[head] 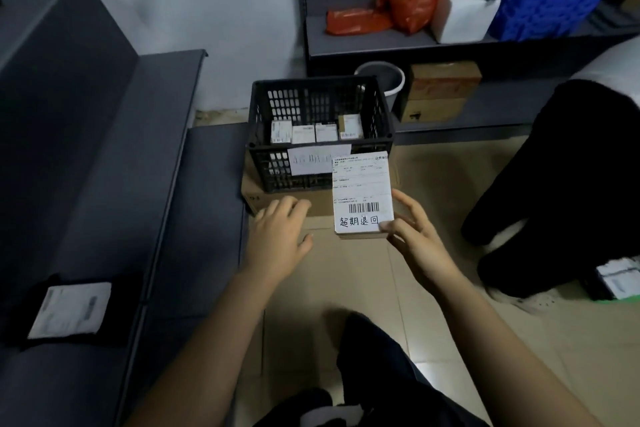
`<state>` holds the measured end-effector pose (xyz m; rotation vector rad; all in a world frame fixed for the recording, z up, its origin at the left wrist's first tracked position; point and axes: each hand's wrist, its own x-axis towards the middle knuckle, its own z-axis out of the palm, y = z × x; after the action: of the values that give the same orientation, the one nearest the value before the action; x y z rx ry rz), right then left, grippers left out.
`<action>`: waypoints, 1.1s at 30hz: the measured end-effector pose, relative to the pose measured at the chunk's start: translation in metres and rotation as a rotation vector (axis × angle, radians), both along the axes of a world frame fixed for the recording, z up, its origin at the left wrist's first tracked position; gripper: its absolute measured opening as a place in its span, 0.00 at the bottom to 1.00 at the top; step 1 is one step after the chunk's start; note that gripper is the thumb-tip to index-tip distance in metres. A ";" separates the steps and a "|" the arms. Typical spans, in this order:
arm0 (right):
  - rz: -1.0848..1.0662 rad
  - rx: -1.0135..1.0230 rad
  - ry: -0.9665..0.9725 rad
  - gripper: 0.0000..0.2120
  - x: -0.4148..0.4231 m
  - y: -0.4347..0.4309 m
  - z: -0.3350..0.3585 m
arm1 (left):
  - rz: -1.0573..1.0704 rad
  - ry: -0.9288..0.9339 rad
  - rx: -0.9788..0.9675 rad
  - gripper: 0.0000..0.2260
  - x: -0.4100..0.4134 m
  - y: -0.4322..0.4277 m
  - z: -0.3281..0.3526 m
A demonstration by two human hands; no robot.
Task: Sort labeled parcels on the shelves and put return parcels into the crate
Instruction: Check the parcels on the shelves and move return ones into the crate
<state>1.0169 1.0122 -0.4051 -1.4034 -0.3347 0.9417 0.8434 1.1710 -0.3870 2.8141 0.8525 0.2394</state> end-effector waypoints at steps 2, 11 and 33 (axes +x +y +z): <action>0.019 -0.018 0.008 0.28 0.034 0.022 0.002 | 0.012 -0.001 0.007 0.20 0.032 0.020 0.004; 0.071 -0.092 -0.020 0.32 0.148 0.121 -0.003 | 0.026 -0.003 0.018 0.19 0.141 0.116 0.001; -0.010 -0.272 0.114 0.23 0.289 0.379 -0.080 | -0.113 0.111 -0.120 0.20 0.300 0.407 -0.069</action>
<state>1.3057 1.3916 -0.4856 -1.5885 -0.1159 1.0838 1.1431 1.5784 -0.4561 2.7722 0.7010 0.0148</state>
